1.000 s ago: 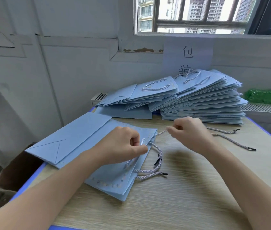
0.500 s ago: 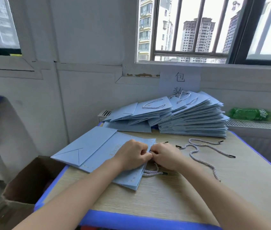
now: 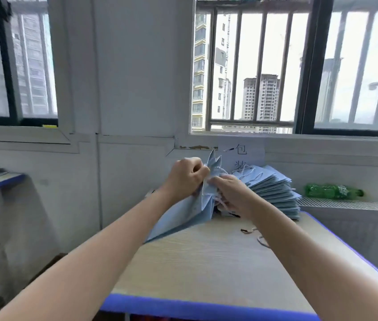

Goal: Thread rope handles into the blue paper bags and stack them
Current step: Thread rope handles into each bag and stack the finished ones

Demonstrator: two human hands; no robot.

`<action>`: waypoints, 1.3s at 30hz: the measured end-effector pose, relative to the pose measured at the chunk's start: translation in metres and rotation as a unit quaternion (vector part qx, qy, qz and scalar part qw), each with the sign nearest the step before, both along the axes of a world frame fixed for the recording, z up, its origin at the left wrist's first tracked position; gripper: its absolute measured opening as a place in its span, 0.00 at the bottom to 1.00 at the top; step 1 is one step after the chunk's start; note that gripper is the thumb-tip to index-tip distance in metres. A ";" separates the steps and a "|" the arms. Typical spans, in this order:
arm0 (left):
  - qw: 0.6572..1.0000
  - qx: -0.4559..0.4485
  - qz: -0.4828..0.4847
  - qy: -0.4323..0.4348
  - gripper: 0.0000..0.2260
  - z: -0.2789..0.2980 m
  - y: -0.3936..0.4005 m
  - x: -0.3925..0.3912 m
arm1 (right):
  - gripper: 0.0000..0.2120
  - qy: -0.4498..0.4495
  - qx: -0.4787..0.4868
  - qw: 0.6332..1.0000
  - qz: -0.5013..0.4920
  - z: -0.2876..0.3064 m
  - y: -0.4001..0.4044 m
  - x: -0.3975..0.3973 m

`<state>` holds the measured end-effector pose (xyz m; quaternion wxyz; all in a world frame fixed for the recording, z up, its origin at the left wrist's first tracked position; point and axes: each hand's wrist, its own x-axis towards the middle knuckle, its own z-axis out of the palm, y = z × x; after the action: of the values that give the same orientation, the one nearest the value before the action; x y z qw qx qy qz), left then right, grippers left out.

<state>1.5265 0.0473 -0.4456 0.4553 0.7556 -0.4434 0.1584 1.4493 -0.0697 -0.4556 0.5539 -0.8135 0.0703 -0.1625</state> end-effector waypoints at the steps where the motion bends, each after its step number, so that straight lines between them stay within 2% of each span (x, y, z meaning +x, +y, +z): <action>1: 1.000 -0.013 -0.016 0.010 0.16 0.012 0.002 -0.003 | 0.08 -0.026 -0.008 0.999 -0.020 0.015 0.003 -0.002; 6: 0.992 -0.051 -0.053 0.102 0.14 0.065 0.012 -0.011 | 0.14 -0.109 -0.009 0.992 -0.066 0.073 0.007 -0.021; 9: 0.975 -0.088 -0.069 0.190 0.13 0.071 0.017 -0.004 | 0.08 -0.085 -0.023 0.995 -0.041 0.089 0.006 -0.033; 11: 0.973 -0.090 -0.029 0.209 0.12 0.062 0.021 0.008 | 0.12 -0.067 -0.023 0.997 -0.039 0.084 -0.003 -0.035; 14: 0.975 -0.066 0.086 0.196 0.13 0.043 0.035 0.035 | 0.16 -0.066 -0.050 0.988 -0.133 0.073 -0.031 -0.032; 16: 0.970 -0.063 0.154 0.177 0.13 0.036 0.048 0.052 | 0.15 -0.049 -0.178 0.958 -0.221 0.067 -0.053 -0.033; 18: 0.963 -0.056 0.218 0.150 0.14 0.034 0.060 0.064 | 0.16 -0.017 -0.351 0.888 -0.296 0.059 -0.068 -0.039; 19: 0.959 -0.045 0.247 0.135 0.14 0.033 0.065 0.067 | 0.15 -0.004 -0.400 0.858 -0.324 0.056 -0.072 -0.043; 20: 0.954 -0.028 0.272 0.119 0.13 0.033 0.070 0.068 | 0.14 0.006 -0.427 0.838 -0.339 0.053 -0.077 -0.046; 22: 0.946 0.016 0.310 0.089 0.12 0.033 0.076 0.069 | 0.13 0.031 -0.439 0.825 -0.353 0.050 -0.083 -0.049; 25: 0.938 0.077 0.332 0.061 0.10 0.031 0.075 0.068 | 0.14 0.048 -0.448 0.819 -0.354 0.047 -0.088 -0.048; 28: 0.940 0.085 0.327 0.046 0.11 0.030 0.066 0.070 | 0.16 0.051 -0.457 0.818 -0.346 0.043 -0.090 -0.046; 34: 0.957 0.005 0.276 0.095 0.13 0.035 0.052 0.066 | 0.16 0.039 -0.453 0.827 -0.329 0.039 -0.090 -0.045; 39: 0.950 -0.115 0.184 0.223 0.17 0.036 0.035 0.048 | 0.16 0.018 -0.409 0.870 -0.274 0.037 -0.080 -0.039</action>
<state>1.5742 0.0819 -0.4098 0.5897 0.7824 -0.1625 0.1170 1.4101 -0.1498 -0.4183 0.1039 -0.9181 0.2279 -0.3073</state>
